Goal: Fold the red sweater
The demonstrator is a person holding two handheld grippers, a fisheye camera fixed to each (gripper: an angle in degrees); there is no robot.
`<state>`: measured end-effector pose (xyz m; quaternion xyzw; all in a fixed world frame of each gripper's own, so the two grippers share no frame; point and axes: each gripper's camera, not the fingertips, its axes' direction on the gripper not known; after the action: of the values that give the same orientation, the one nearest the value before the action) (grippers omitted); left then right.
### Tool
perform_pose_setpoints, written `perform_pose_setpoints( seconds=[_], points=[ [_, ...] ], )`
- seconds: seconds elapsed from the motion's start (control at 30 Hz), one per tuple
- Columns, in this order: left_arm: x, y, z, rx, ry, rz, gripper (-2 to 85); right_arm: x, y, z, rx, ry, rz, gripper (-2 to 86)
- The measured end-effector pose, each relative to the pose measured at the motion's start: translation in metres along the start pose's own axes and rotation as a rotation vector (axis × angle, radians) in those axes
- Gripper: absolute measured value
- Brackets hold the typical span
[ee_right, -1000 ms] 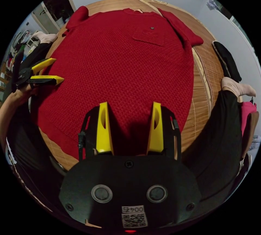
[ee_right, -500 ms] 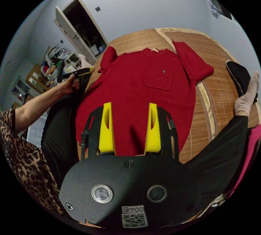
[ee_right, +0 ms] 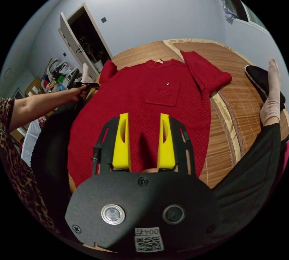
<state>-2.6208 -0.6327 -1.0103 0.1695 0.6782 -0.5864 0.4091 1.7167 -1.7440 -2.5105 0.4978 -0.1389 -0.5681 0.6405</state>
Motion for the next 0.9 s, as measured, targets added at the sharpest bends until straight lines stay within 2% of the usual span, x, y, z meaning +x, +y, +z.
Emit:
perform_pose_setpoints(
  seconds=[0.27, 0.43, 0.57, 0.77, 0.9],
  points=[
    [-0.008, -0.01, -0.015, -0.056, 0.049, 0.035, 11.8, 0.011, 0.006, -0.002, -0.001, -0.007, 0.025, 12.9],
    [-0.003, 0.0, -0.025, -0.078, 0.049, 0.141, 12.1, 0.013, 0.01, -0.005, -0.001, 0.012, 0.026, 12.6],
    [-0.015, 0.011, -0.034, -0.082, 0.128, 0.113, 12.0, 0.02, 0.013, -0.007, -0.002, 0.011, 0.044, 12.5],
    [-0.033, 0.014, -0.035, -0.09, 0.123, -0.023, 5.8, 0.029, 0.012, -0.004, -0.01, -0.001, 0.059, 12.3],
    [-0.019, 0.01, -0.063, -0.065, 0.093, 0.011, 3.5, 0.033, 0.011, -0.001, -0.019, 0.01, 0.059, 11.8]
  ],
)
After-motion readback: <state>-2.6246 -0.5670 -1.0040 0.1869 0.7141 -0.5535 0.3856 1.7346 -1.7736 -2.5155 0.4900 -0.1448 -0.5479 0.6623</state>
